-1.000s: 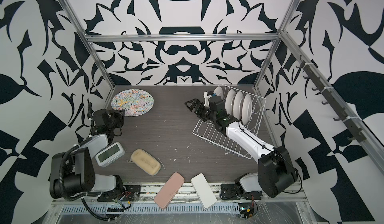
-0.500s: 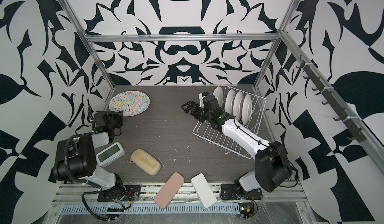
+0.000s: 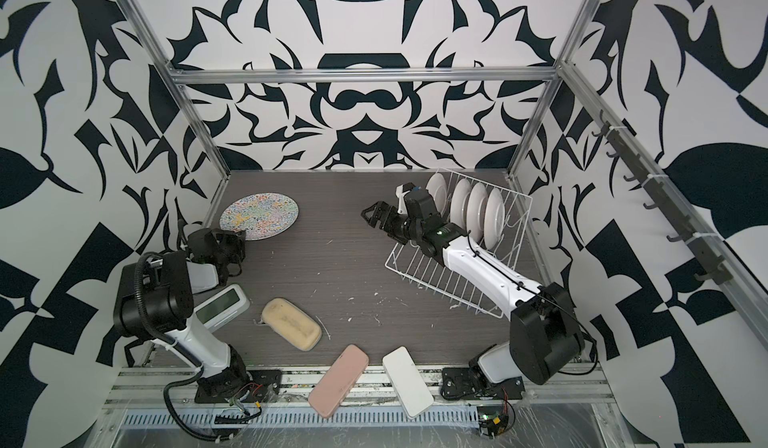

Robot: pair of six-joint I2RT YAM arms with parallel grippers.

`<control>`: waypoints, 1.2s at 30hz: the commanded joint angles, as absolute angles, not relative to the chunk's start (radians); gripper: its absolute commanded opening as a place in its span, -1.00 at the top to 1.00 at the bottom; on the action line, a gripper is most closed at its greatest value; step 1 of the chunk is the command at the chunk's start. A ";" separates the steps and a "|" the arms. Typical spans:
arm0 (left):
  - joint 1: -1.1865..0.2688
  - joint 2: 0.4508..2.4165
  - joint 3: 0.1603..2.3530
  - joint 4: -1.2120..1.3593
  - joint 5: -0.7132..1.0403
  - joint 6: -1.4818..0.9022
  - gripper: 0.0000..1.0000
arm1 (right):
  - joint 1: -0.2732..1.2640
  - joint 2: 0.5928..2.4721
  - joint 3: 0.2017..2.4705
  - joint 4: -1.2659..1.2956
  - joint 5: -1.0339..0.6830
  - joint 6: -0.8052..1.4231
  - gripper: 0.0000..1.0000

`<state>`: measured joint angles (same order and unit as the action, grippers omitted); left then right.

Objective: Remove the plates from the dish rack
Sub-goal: 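Lower the patterned plate flat onto the table with the left gripper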

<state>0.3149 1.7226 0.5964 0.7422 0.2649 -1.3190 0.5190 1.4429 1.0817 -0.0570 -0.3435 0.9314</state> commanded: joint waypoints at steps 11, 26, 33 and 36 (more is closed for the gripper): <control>0.334 1.738 0.618 0.817 0.308 -1.327 0.94 | 0.525 1.415 1.106 -0.054 -0.350 0.905 -0.90; 0.334 1.738 0.617 0.771 0.310 -1.312 0.25 | 0.525 1.421 1.112 -0.052 -0.356 0.902 -0.90; 0.333 1.733 0.619 0.727 0.299 -1.307 -0.36 | 0.525 1.415 1.115 -0.058 -0.345 0.899 -0.90; 0.333 1.734 0.631 0.700 0.301 -1.303 -0.50 | 0.525 1.410 1.111 -0.063 -0.342 0.896 -0.90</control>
